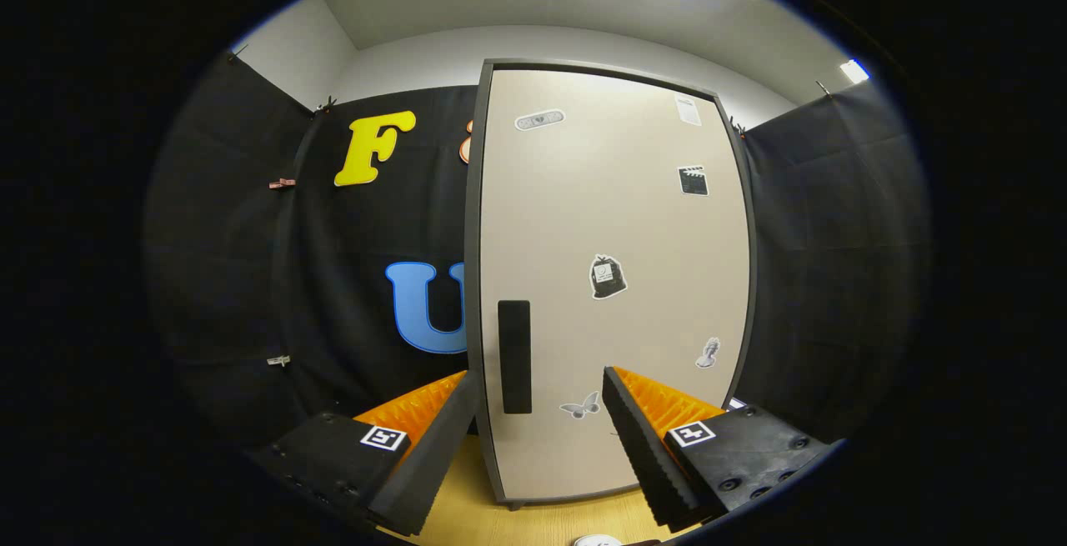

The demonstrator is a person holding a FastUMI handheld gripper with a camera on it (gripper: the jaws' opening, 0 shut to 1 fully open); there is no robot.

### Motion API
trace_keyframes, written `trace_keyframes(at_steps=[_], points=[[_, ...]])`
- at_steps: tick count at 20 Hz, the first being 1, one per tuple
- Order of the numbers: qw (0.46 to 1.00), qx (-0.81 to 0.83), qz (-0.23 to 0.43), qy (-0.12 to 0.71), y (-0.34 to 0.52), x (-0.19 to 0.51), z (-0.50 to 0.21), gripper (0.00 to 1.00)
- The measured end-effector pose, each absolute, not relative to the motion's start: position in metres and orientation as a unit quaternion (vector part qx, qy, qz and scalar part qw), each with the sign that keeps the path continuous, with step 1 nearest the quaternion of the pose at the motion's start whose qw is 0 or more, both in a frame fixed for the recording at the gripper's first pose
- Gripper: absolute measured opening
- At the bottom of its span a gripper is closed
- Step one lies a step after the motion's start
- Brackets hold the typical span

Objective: Open the shoe cabinet door, grab the shoes and put them into the shoe cabinet, then close the shoe cabinet door.

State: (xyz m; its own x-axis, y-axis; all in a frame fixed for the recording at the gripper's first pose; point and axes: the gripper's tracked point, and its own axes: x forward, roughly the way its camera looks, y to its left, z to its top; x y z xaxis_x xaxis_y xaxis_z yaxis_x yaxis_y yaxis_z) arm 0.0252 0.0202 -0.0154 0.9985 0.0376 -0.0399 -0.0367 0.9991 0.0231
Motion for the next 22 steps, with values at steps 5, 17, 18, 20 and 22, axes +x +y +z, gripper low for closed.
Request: trace_keyframes(at_steps=[5,17,18,20,22], points=[[0.999,0.004,0.018,0.033,0.031,0.058,-0.031,0.98],[0.999,0.009,0.008,0.045,0.037,0.124,-0.055,0.87],[0.999,0.010,0.007,0.046,0.038,0.128,-0.058,0.87],[0.999,0.011,0.003,0.049,0.038,0.132,-0.060,0.86],[0.999,0.011,-0.001,0.049,0.038,0.132,-0.060,0.82]])
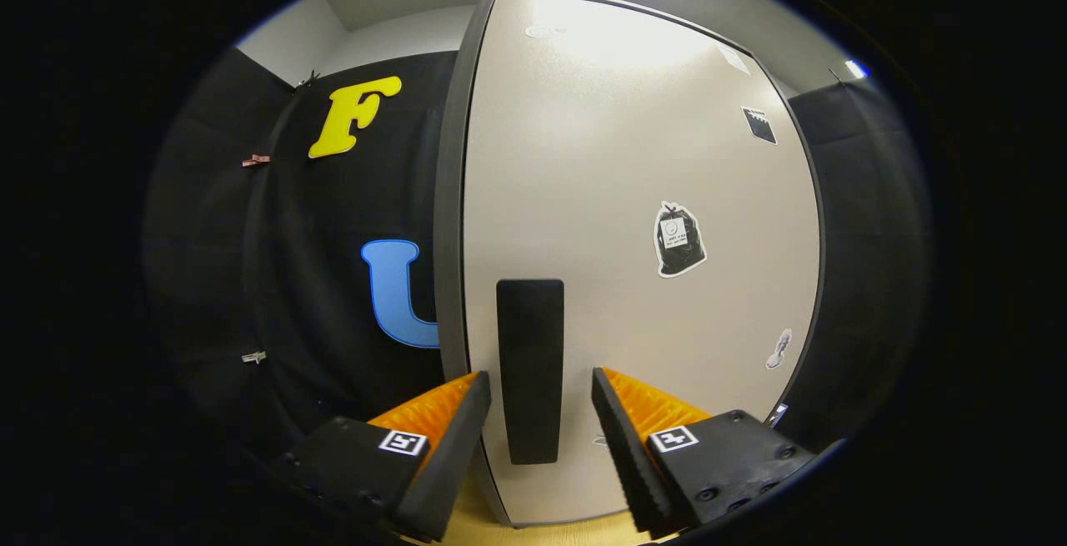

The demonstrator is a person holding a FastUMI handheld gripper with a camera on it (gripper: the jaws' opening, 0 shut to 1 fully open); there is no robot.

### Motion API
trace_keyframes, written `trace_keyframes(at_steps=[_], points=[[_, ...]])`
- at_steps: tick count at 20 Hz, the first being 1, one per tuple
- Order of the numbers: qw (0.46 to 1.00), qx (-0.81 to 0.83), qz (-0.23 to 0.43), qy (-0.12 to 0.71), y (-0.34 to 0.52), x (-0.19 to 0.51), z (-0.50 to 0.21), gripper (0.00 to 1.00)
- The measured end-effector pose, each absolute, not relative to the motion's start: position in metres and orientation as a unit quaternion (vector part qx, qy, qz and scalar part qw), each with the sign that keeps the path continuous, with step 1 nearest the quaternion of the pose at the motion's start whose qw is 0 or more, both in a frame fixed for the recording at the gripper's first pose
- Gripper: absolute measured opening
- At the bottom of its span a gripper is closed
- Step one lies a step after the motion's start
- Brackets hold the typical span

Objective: Open the shoe cabinet door, grab the shoes and put them into the shoe cabinet, then close the shoe cabinet door.

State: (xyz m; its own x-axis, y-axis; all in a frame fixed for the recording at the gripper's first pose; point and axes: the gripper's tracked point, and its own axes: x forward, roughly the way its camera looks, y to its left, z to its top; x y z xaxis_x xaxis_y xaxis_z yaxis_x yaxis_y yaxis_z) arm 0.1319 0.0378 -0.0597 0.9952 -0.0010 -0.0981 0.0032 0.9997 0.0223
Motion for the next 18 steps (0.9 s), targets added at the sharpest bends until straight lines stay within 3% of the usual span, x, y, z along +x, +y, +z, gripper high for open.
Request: trace_keyframes(at_steps=[3,4,6,11,12,18], points=[[0.999,0.008,-0.003,0.048,0.0391,0.1331,-0.0597,0.59],[0.999,0.009,0.000,0.046,0.0428,0.1352,-0.0607,0.59],[0.999,0.003,-0.003,0.044,0.0413,0.1343,-0.0597,0.41],[0.999,0.004,-0.006,0.042,0.0406,0.1349,-0.0611,0.36],[0.999,0.002,-0.008,0.044,0.0408,0.1337,-0.0609,0.28],[0.999,0.008,0.007,0.052,0.0396,0.1268,-0.0603,0.28]])
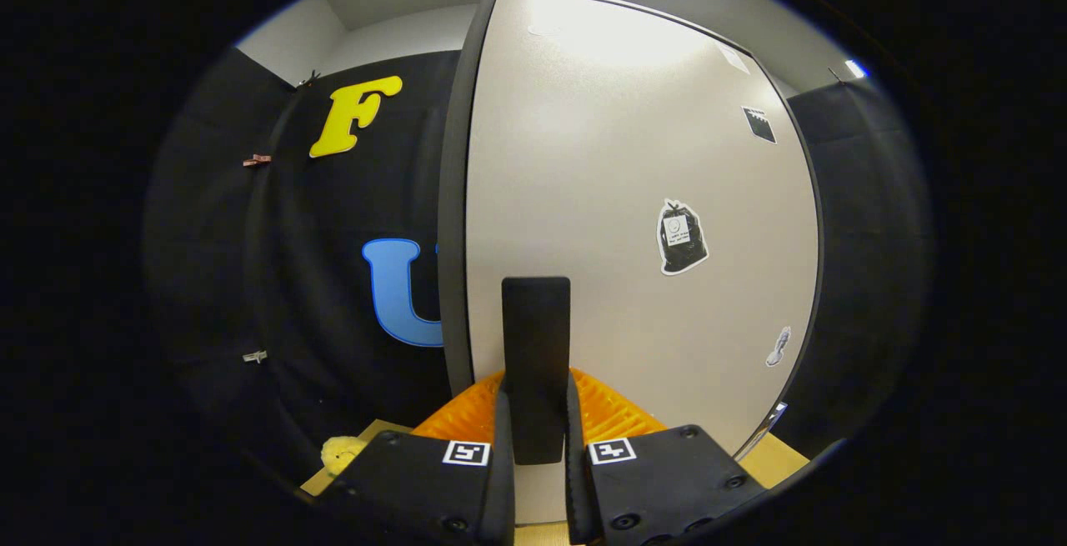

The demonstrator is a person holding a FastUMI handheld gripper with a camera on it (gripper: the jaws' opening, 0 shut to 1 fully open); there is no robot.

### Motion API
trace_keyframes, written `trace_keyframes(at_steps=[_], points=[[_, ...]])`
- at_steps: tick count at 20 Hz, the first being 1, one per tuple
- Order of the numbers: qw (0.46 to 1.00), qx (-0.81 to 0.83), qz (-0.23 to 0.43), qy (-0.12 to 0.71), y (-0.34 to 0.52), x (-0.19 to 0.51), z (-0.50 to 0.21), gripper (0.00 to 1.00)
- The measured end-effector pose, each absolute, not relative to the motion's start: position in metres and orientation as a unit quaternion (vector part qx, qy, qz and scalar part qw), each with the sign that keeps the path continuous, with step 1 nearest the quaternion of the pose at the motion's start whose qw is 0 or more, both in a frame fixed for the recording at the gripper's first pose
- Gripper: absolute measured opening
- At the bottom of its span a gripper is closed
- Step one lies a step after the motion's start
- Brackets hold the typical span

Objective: Open the shoe cabinet door, grab the shoes and put them into the shoe cabinet, then close the shoe cabinet door.

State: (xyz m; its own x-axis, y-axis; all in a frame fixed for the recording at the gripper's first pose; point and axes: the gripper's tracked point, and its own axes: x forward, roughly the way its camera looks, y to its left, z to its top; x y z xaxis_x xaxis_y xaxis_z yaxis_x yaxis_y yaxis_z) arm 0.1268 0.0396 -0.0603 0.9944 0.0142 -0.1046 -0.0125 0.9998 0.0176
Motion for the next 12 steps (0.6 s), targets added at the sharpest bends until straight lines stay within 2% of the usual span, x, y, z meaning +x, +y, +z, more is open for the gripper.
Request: trace_keyframes(at_steps=[3,4,12], points=[[0.998,0.012,0.018,0.054,0.039,0.112,-0.058,0.28],[0.998,0.017,0.022,0.056,0.038,0.107,-0.057,0.16],[0.996,0.033,0.052,0.062,0.014,0.047,-0.049,0.16]])
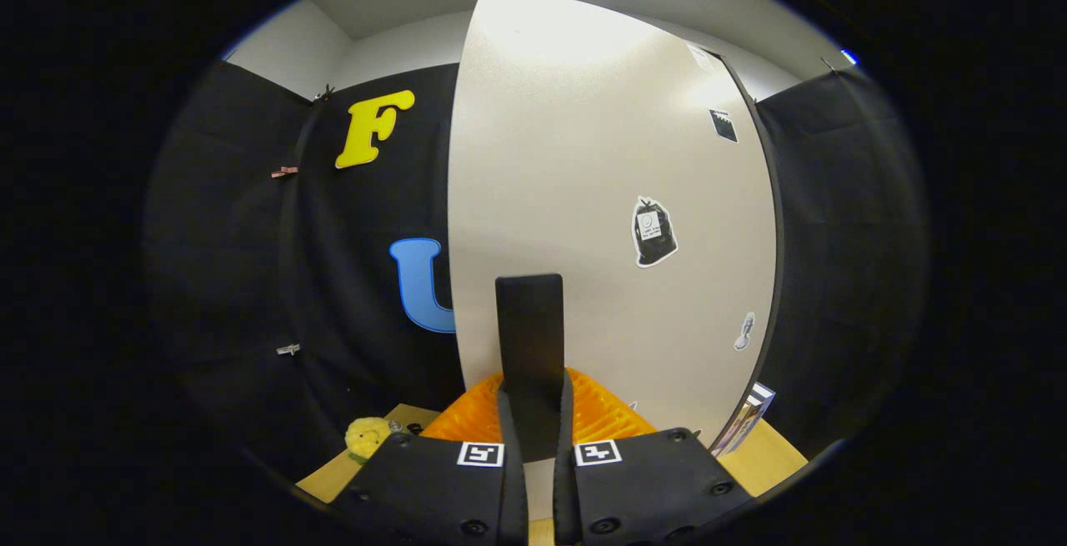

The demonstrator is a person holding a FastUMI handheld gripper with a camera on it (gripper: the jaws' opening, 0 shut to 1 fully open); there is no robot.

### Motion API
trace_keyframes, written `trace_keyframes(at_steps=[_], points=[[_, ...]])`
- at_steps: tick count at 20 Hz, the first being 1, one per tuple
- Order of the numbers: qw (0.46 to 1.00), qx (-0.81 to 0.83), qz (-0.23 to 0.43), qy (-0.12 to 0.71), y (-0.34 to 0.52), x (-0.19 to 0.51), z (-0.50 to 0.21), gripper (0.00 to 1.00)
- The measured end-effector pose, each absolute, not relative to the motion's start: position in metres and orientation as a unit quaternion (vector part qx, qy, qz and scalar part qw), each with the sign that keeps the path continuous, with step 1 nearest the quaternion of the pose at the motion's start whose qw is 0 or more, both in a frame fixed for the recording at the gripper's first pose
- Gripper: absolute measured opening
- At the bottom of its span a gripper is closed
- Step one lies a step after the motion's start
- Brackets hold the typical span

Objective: Open the shoe cabinet door, grab the shoes and put them into the shoe cabinet, then close the shoe cabinet door.

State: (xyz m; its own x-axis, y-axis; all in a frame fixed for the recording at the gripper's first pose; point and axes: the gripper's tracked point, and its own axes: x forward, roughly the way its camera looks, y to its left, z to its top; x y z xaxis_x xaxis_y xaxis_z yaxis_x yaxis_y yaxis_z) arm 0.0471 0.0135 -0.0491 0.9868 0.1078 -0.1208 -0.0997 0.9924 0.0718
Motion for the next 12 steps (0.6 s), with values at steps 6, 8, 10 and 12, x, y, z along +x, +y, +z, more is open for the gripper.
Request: trace_keyframes(at_steps=[6,8,10,12], points=[[0.992,0.041,0.095,0.074,-0.014,0.003,-0.046,0.16],[0.991,0.040,0.106,0.078,-0.024,-0.008,-0.044,0.16],[0.989,0.041,0.115,0.079,-0.029,-0.015,-0.042,0.16],[0.988,0.042,0.122,0.081,-0.041,-0.025,-0.042,0.16]])
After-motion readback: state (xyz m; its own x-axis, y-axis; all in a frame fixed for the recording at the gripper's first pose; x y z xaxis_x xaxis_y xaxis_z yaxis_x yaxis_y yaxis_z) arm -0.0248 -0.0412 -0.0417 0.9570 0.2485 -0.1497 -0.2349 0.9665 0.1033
